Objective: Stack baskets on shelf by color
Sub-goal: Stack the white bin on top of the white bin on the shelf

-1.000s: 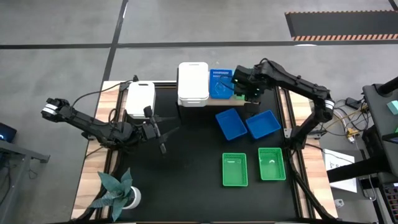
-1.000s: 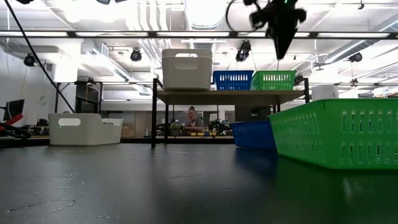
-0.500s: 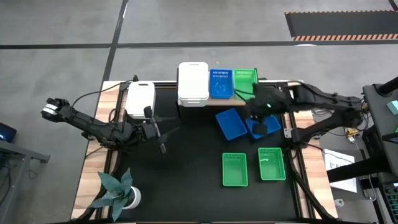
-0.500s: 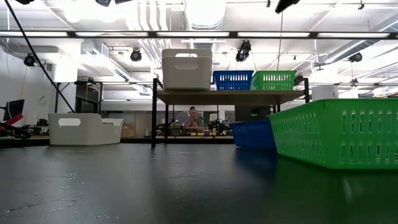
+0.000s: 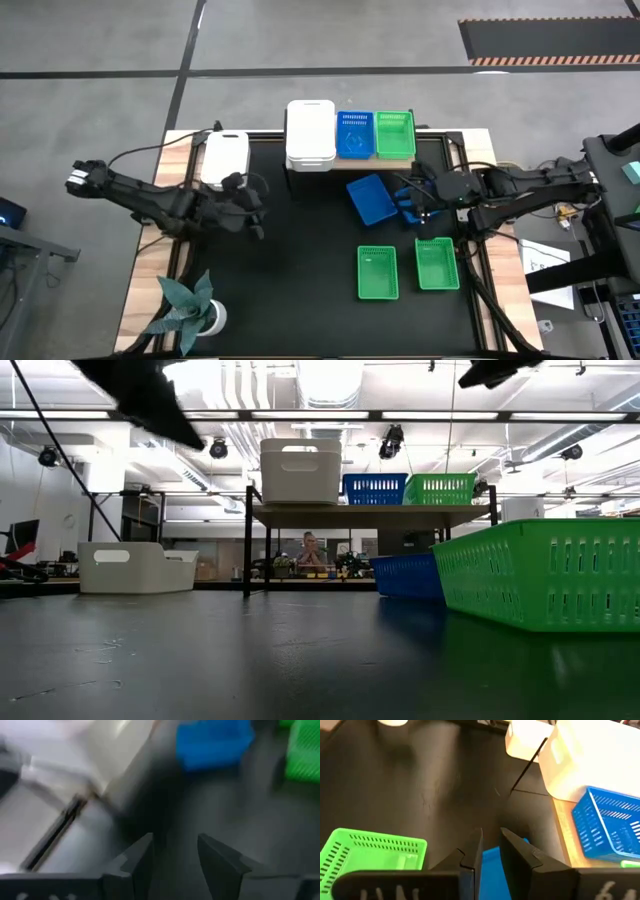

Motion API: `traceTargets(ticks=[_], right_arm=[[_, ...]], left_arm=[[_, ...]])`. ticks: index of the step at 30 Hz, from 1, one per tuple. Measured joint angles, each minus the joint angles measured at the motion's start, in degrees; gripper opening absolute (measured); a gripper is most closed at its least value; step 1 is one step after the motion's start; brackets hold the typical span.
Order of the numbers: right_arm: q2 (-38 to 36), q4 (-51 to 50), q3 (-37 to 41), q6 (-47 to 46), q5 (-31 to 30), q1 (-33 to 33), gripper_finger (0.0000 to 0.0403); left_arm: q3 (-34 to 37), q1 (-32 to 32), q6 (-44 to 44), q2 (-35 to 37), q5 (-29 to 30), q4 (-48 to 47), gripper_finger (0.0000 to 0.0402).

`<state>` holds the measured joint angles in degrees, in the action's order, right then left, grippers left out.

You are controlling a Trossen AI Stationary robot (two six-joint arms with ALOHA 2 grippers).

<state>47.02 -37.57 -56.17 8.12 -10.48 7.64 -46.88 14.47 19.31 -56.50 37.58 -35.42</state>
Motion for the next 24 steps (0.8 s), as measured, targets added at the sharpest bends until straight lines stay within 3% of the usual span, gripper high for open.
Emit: traceTargets(ticks=[5, 9, 18, 24], right_arm=[[-3.1, 5.7, 5.7, 1.0, 0.0, 0.0, 0.0056], [-4.5, 10.8, 9.2, 3.5, 0.0, 0.0, 0.0056], [-4.9, 13.0, 11.5, 5.9, 0.4, 0.0, 0.0056], [-5.0, 12.1, 11.7, 6.0, 3.3, 0.0, 0.0056]], left_arm=[[-6.7, -7.0, 2.8, -2.9, -7.1, -19.1, 0.012], [-8.1, -14.8, -3.0, -5.9, -13.4, -27.9, 0.0107], [-7.4, -26.0, -23.1, -10.7, -20.2, -28.1, 0.0103], [-6.8, -29.7, -30.1, -13.4, -20.4, -28.6, 0.015]])
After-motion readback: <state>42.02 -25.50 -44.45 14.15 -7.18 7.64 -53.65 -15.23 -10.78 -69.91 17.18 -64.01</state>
